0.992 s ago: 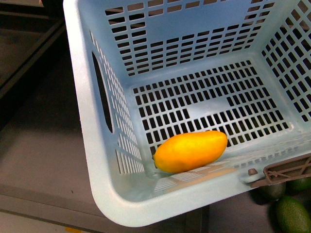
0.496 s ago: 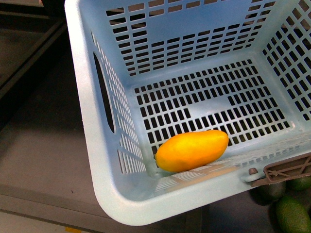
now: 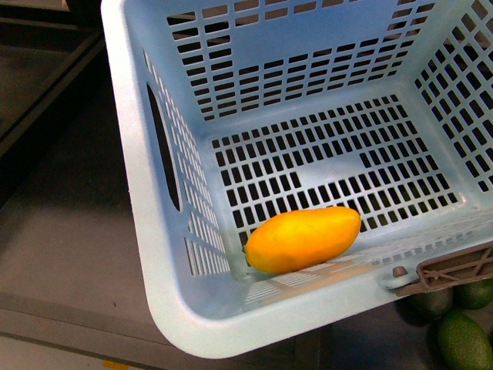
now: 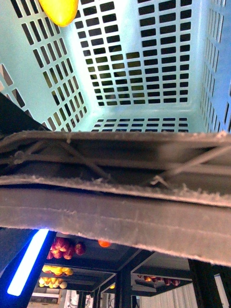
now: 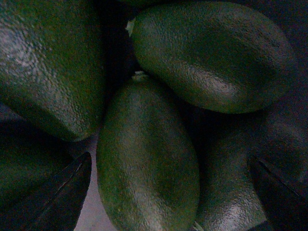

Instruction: Pick mango and avocado into basket

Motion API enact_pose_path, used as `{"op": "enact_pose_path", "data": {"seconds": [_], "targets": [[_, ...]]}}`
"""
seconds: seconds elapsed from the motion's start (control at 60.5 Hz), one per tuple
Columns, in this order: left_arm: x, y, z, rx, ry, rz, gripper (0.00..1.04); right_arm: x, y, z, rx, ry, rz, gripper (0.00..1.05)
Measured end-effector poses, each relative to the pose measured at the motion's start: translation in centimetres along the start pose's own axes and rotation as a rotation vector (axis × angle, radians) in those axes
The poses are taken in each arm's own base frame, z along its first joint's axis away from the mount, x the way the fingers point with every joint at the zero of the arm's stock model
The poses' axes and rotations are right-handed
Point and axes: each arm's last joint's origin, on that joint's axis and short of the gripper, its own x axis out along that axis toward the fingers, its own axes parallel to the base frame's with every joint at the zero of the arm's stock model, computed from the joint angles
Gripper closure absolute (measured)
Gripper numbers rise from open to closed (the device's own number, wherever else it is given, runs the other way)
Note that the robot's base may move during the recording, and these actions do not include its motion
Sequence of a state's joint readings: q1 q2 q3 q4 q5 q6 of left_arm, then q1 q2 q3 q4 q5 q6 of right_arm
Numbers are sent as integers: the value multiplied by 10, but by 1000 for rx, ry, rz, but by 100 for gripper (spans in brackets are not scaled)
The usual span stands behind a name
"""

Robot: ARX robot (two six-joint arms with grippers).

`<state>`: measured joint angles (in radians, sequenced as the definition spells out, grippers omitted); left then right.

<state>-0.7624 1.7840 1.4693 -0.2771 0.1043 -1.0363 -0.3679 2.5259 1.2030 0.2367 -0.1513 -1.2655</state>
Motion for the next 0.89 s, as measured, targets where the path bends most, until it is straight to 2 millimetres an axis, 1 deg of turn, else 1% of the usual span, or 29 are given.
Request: {"op": "enact_pose_path", "data": {"seconds": [0.099, 0.298, 0.529, 0.761, 0.794, 0.893], "targets": [[0, 0, 0, 0, 0, 0, 89, 5, 3, 1, 5, 3, 13, 9], [0, 0, 0, 0, -2, 1, 89, 15, 16, -3, 25, 16, 63, 9], [0, 0, 0, -1, 0, -1, 89, 17, 17, -4, 31, 27, 78, 9], [0, 0, 0, 0, 0, 0, 89, 19, 17, -10, 60, 36, 93, 9], [0, 0, 0, 0, 0, 0, 89, 19, 17, -11, 64, 38, 93, 10], [0, 0, 0, 0, 0, 0, 89, 19, 17, -14, 69, 44, 97, 23]]}}
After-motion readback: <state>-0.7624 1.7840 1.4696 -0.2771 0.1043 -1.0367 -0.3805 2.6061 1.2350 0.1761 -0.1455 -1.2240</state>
